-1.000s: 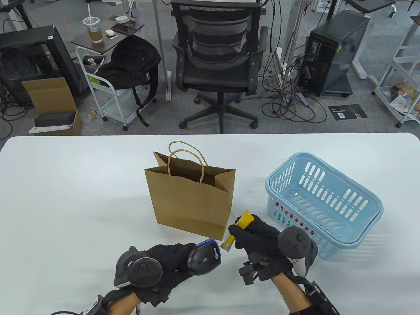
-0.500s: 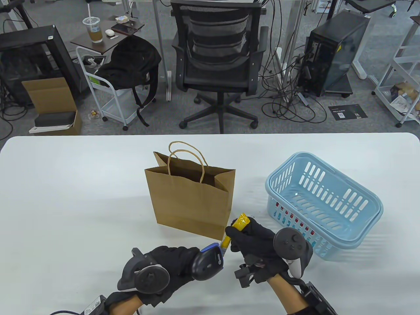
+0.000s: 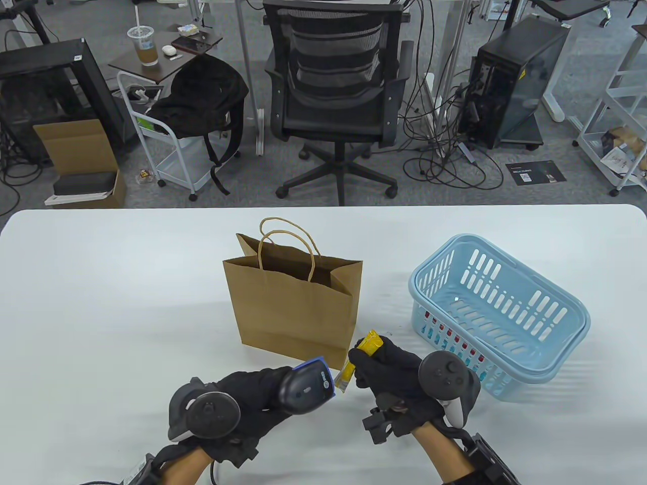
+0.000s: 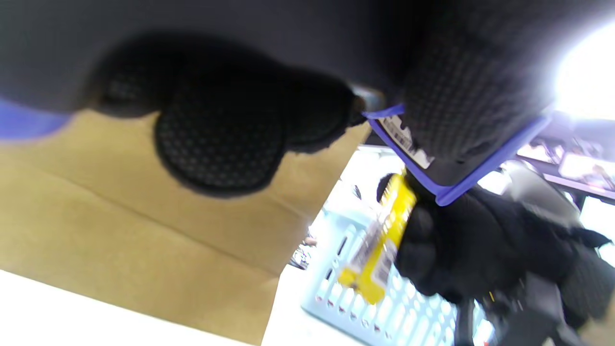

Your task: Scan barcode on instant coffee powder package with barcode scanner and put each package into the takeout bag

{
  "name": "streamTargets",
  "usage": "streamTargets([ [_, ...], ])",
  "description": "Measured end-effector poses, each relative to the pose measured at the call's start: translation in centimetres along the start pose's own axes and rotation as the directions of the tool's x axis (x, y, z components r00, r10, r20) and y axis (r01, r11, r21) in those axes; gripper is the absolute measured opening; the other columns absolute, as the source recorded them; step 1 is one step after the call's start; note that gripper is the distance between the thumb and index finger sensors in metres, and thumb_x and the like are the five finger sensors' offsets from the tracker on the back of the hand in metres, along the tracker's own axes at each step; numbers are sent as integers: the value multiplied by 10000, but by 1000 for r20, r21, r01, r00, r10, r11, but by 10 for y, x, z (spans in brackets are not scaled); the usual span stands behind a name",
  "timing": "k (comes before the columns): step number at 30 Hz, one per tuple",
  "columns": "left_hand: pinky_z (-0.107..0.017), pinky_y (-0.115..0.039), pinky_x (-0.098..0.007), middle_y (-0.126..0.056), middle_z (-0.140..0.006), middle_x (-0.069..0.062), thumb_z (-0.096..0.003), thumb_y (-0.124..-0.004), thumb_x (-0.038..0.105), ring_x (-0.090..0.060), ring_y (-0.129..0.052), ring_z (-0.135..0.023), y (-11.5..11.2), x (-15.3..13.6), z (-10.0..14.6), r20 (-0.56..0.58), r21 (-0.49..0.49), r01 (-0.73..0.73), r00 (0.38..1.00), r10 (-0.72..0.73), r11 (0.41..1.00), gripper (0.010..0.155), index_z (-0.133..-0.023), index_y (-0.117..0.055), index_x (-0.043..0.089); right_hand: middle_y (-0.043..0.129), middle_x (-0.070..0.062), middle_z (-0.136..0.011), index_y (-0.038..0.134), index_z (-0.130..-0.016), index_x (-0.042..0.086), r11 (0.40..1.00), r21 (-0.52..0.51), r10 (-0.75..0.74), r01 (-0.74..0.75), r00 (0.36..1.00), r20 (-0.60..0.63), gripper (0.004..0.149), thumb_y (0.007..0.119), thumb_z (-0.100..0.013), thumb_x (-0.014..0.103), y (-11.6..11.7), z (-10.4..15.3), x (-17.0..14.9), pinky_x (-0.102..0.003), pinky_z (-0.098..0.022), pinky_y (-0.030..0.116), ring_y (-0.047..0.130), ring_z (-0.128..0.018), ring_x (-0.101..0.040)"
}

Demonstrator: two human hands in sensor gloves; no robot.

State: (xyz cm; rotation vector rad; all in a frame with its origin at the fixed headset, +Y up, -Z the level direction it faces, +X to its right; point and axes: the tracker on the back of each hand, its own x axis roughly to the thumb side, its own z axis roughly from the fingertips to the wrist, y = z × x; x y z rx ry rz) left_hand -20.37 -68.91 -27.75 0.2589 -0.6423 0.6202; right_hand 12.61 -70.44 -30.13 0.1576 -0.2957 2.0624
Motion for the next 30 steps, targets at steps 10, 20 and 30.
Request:
streamTargets([
  [10, -438, -883, -411, -965, -706, 70, -418, -884, 575, -189, -1086, -477, 31, -52, 8, -235, 210, -222, 934, 270, 952, 591, -919, -745, 293, 1088, -10, -459, 923, -751, 234, 999, -41, 32, -29, 997, 71, 467, 784, -437, 551, -10, -2, 1, -310, -202, 939, 1148, -290, -162],
  [20, -446, -874, -419, -961, -712, 61, -423, -888, 568, -199, -1081, -484, 38, -76, 14, -311, 274, -307, 869, 385, 912, 593, -924, -740, 289, 1058, -1, -525, 907, -806, 297, 970, -244, 69, 14, 942, 329, 431, 786, -464, 530, -67, -12, 85, -314, -271, 920, 1119, -359, -162],
  [30, -446, -876, -418, -961, -712, 65, -422, -887, 570, -197, -1082, -486, 36, -70, 12, -288, 254, -287, 889, 355, 924, 593, -924, -741, 291, 1019, 58, -702, 871, -856, 403, 855, -471, 35, 217, 882, 471, 422, 779, -475, 558, -118, -13, 186, -305, -394, 901, 1081, -518, -133],
])
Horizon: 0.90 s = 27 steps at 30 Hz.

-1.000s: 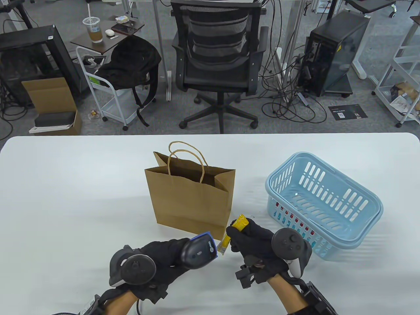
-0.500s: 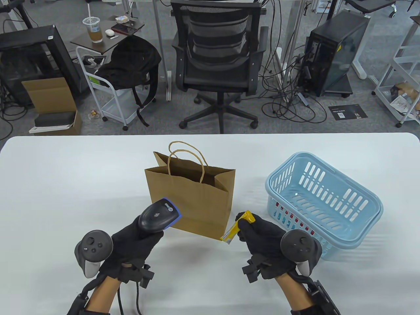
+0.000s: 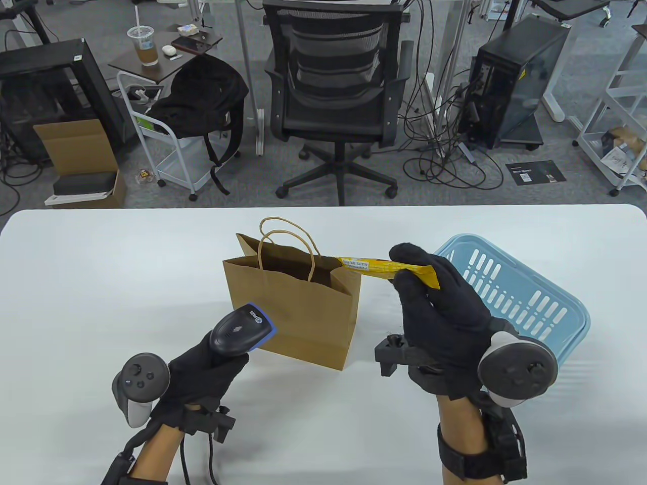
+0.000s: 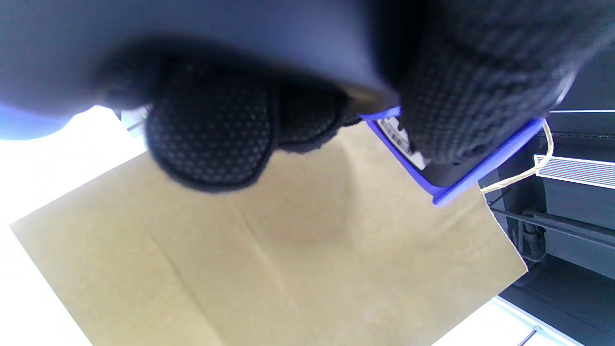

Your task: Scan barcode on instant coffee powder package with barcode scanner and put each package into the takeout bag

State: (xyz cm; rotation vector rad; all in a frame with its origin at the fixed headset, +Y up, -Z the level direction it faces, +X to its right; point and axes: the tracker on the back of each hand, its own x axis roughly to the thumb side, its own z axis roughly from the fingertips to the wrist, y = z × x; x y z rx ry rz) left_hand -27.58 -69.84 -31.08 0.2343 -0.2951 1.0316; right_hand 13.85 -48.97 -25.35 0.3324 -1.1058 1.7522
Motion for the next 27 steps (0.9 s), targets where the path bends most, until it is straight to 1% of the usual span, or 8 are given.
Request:
streamTargets([
  [2, -447, -875, -419, -962, -711, 63, -422, -887, 570, -199, -1082, -486, 0, 0, 0, -5, -4, 4, 1000, -4, 1000, 593, -924, -741, 289, 1023, 60, -693, 877, -849, 404, 998, -58, 16, -15, 1000, 12, 421, 783, -469, 558, 3, -1, 0, -304, -390, 902, 1082, -513, -130],
  [3, -447, -875, -419, -961, -713, 64, -423, -886, 571, -199, -1082, -487, 0, 0, 0, -2, -7, 5, 1000, -5, 1000, 593, -924, -740, 291, 1015, 56, -711, 870, -856, 406, 999, -8, 45, -45, 998, 35, 420, 782, -473, 553, 5, -1, -2, -314, -406, 897, 1076, -534, -138],
  [5, -446, -876, -418, -962, -711, 63, -422, -887, 570, -199, -1082, -485, -2, 1, 0, 1, -6, 3, 1000, -3, 1000, 594, -924, -740, 289, 1014, 62, -716, 866, -859, 410, 997, -40, 69, -68, 997, 37, 421, 780, -474, 556, 7, 0, -7, -308, -409, 898, 1077, -537, -130],
  [10, -444, -877, -418, -963, -710, 64, -422, -887, 571, -197, -1083, -483, -5, 3, 0, 14, -19, 25, 1000, -25, 1000, 594, -924, -741, 290, 1011, 52, -724, 872, -855, 401, 993, 18, 113, -114, 993, 37, 419, 796, -472, 552, 14, -1, -16, -328, -426, 891, 1071, -556, -147],
  [13, -441, -879, -417, -965, -707, 65, -419, -887, 573, -196, -1084, -480, -6, 5, 0, 24, -21, 33, 999, -33, 999, 596, -923, -742, 291, 1013, 55, -719, 875, -851, 397, 982, 69, 173, -176, 984, 40, 419, 793, -472, 556, 23, 0, -22, -329, -427, 892, 1071, -556, -145],
  [20, -444, -877, -418, -964, -709, 65, -420, -886, 573, -196, -1083, -484, -4, 6, 0, 23, -24, 39, 999, -38, 999, 594, -923, -742, 290, 1032, 36, -684, 895, -838, 366, 968, 140, 211, -210, 977, 13, 418, 818, -479, 566, 46, 6, -34, -331, -403, 900, 1084, -512, -149],
  [24, -444, -876, -419, -963, -710, 64, -421, -886, 572, -197, -1083, -484, 0, 7, 0, 28, -6, 19, 999, -19, 1000, 593, -924, -742, 291, 1038, 31, -668, 903, -833, 357, 955, 148, 258, -258, 966, 17, 419, 828, -477, 566, 57, 11, -37, -327, -388, 904, 1088, -491, -143],
  [27, -444, -876, -420, -964, -709, 64, -420, -887, 572, -199, -1083, -483, -1, 7, 0, 28, -9, 20, 999, -20, 1000, 595, -924, -742, 289, 1048, 24, -644, 915, -821, 339, 959, 167, 233, -230, 972, 0, 421, 836, -474, 563, 62, 12, -40, -327, -373, 907, 1094, -465, -144],
])
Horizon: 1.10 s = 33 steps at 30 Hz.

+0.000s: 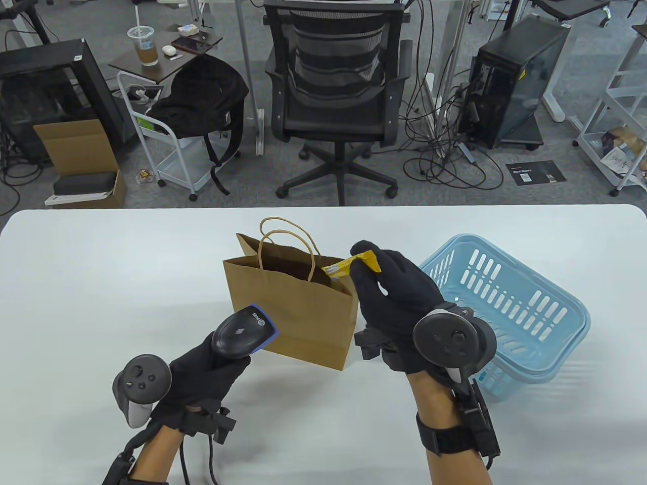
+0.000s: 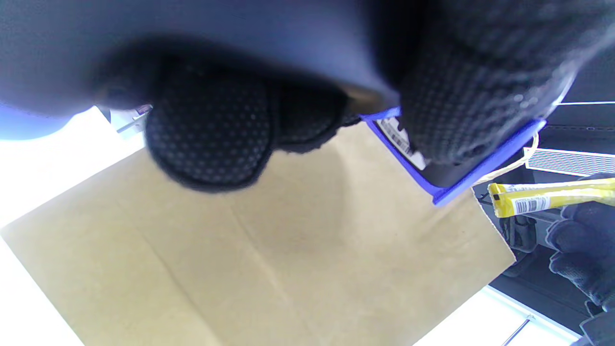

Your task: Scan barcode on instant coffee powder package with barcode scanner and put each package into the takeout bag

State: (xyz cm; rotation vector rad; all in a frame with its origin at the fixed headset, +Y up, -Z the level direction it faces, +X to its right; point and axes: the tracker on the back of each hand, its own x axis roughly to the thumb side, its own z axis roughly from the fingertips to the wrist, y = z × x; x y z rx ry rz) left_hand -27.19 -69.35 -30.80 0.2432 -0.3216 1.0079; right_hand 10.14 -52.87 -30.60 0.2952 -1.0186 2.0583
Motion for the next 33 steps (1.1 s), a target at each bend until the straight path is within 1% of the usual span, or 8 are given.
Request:
streamTargets([
  [11, -444, -876, -419, -963, -710, 62, -421, -887, 571, -200, -1083, -483, -3, 0, 0, 4, -16, 20, 1000, -20, 1000, 594, -924, -742, 289, 1042, 25, -657, 916, -823, 345, 993, 90, 76, -74, 997, -20, 426, 821, -480, 579, 7, -3, -8, -342, -395, 898, 1084, -492, -160],
  [13, -445, -876, -418, -963, -709, 63, -420, -887, 572, -198, -1083, -483, -3, 0, 0, 2, -16, 20, 1000, -20, 1000, 594, -923, -742, 290, 1039, 23, -665, 917, -820, 356, 990, 97, 108, -107, 994, -5, 435, 782, -483, 595, 9, -2, -9, -342, -397, 897, 1083, -496, -164],
  [17, -444, -876, -419, -964, -709, 64, -420, -887, 571, -198, -1084, -481, -3, 0, 0, 1, -20, 24, 1000, -24, 1000, 594, -923, -743, 290, 1029, 17, -701, 915, -823, 369, 984, 108, 143, -144, 990, 19, 432, 759, -484, 587, 19, 1, -11, -349, -412, 891, 1075, -524, -177],
  [21, -444, -877, -418, -963, -709, 64, -420, -887, 572, -198, -1083, -483, -3, 0, 0, 3, -22, 27, 1000, -27, 999, 595, -924, -742, 289, 999, -2, -783, 905, -842, 378, 974, 129, 184, -187, 982, 32, 441, 748, -487, 588, 28, 3, -15, -369, -449, 877, 1052, -595, -195],
  [26, -444, -877, -418, -964, -709, 64, -420, -887, 572, -199, -1083, -483, -3, 0, 0, 4, -22, 25, 1000, -25, 999, 595, -924, -742, 291, 910, -30, -950, 889, -869, 398, 969, 175, 174, -175, 985, 19, 446, 758, -488, 591, 33, 4, -23, -434, -569, 821, 963, -797, -241],
  [29, -444, -877, -419, -964, -709, 64, -420, -886, 573, -198, -1083, -484, -4, 0, 0, 6, -24, 28, 1000, -28, 999, 596, -924, -742, 290, 874, -39, -999, 887, -874, 405, 963, 220, 162, -159, 987, 7, 446, 766, -487, 589, 37, 4, -29, -452, -604, 799, 930, -848, -253],
  [31, -443, -877, -419, -963, -709, 65, -419, -887, 573, -199, -1083, -484, -4, 0, 0, 7, -26, 30, 1000, -30, 999, 595, -923, -744, 291, 842, -52, -1035, 880, -884, 407, 952, 271, 144, -140, 990, 6, 446, 768, -489, 582, 41, 4, -33, -472, -636, 774, 897, -893, -267],
  [33, -444, -877, -418, -963, -710, 65, -421, -886, 573, -197, -1084, -483, -4, 0, 0, 8, -27, 32, 999, -32, 999, 595, -924, -741, 291, 808, -69, -1072, 888, -887, 400, 934, 312, 177, -174, 984, 20, 449, 775, -489, 574, 44, 4, -34, -499, -663, 747, 862, -932, -292],
])
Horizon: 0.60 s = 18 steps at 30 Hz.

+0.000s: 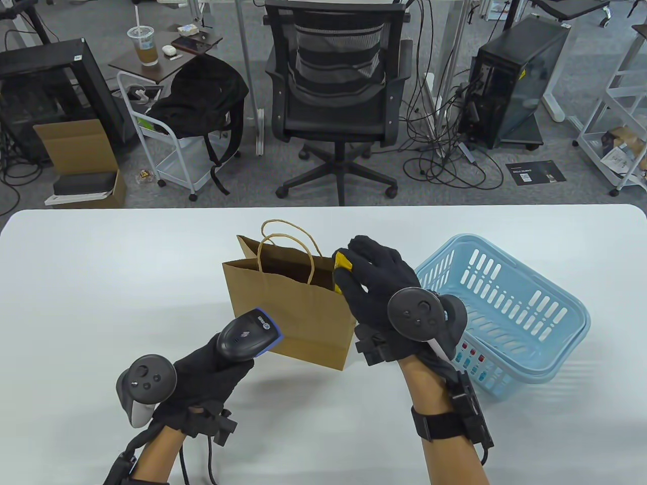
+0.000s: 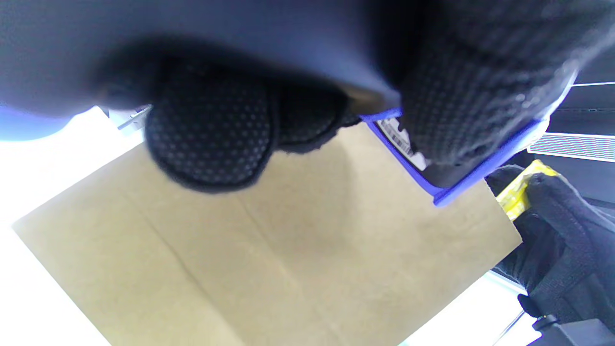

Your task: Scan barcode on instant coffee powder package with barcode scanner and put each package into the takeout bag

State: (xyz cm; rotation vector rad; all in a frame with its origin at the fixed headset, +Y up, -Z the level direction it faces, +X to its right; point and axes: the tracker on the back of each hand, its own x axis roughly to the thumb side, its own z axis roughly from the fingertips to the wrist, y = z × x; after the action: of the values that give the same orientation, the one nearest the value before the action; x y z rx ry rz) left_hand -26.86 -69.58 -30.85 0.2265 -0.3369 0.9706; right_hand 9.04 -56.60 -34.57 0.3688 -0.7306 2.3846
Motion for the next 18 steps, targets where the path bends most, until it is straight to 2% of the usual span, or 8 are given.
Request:
streamTargets([
  [3, -443, -877, -419, -964, -709, 63, -420, -887, 573, -199, -1083, -483, 0, 0, 0, 0, -1, 1, 1000, -1, 1000, 596, -923, -743, 290, 756, -67, -1121, 873, -899, 427, 997, 49, 58, -59, 998, 10, 454, 767, -489, 589, 3, 0, 0, -506, -692, 721, 818, -980, -292],
  [8, -443, -877, -419, -964, -709, 63, -420, -887, 572, -198, -1084, -481, 0, 0, 0, 0, -1, 1, 1000, -1, 1000, 595, -923, -743, 289, 745, -69, -1131, 884, -891, 420, 995, 83, 54, -54, 999, 8, 456, 782, -482, 593, 7, -1, -2, -515, -699, 711, 804, -991, -301],
  [12, -442, -877, -419, -965, -708, 64, -420, -887, 572, -199, -1084, -481, 0, 0, 0, 1, -1, 0, 1000, 0, 1000, 596, -923, -743, 290, 713, -79, -1154, 826, -956, 409, 992, 110, 54, -54, 999, 4, 539, 782, -469, 635, 7, -1, -4, -522, -708, 702, 785, -1008, -312],
  [18, -442, -877, -419, -965, -708, 63, -419, -888, 573, -198, -1084, -482, 0, 0, 0, 5, 0, 1, 1000, -1, 1000, 595, -923, -744, 291, 715, -86, -1151, 817, -968, 394, 996, 70, 48, -47, 999, -10, 555, 777, -472, 641, -3, 0, -3, -522, -705, 702, 788, -1003, -316],
])
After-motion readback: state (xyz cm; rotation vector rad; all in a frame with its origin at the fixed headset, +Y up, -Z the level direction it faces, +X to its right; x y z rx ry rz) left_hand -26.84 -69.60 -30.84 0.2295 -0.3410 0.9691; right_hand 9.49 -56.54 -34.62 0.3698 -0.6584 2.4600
